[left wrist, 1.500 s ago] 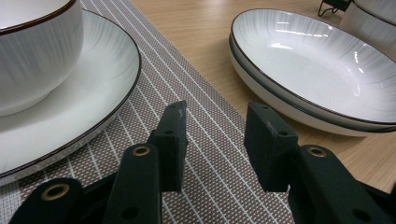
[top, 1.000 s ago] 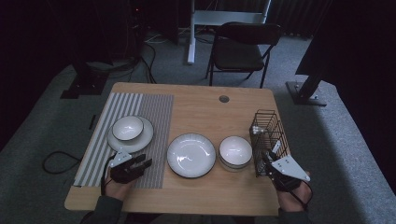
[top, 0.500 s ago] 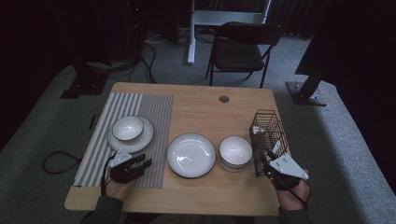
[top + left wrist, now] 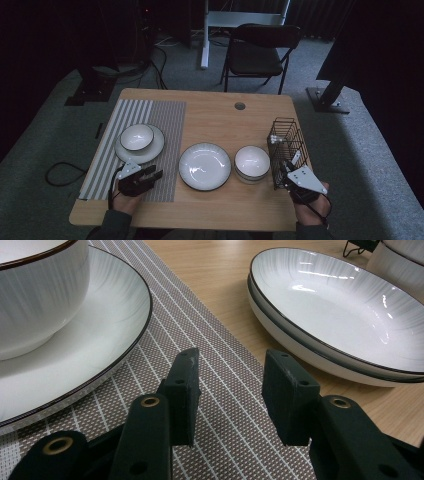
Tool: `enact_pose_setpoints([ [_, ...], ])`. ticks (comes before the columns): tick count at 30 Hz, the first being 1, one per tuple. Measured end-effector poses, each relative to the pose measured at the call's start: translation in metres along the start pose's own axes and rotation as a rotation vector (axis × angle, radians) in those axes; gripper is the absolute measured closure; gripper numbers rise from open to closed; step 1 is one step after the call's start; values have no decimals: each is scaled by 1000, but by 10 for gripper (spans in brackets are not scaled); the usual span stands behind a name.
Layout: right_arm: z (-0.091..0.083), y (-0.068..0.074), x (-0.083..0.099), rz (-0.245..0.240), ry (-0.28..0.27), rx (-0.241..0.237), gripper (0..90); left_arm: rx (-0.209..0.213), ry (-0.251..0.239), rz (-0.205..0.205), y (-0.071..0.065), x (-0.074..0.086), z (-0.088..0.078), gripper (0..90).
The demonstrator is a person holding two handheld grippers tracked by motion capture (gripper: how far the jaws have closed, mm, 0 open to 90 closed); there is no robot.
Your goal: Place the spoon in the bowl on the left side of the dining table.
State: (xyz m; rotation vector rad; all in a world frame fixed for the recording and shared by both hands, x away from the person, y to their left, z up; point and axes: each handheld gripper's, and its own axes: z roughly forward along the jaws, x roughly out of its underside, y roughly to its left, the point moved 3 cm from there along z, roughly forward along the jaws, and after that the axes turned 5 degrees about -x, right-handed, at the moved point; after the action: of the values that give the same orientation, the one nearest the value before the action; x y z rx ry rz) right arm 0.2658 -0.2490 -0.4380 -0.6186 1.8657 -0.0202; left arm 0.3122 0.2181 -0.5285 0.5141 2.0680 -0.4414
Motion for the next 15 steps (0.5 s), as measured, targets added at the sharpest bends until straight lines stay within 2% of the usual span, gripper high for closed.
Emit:
enact_pose_setpoints([
  [15, 0, -6, -2, 15, -7, 7, 808, -3, 3, -3, 0, 0, 0, 592],
])
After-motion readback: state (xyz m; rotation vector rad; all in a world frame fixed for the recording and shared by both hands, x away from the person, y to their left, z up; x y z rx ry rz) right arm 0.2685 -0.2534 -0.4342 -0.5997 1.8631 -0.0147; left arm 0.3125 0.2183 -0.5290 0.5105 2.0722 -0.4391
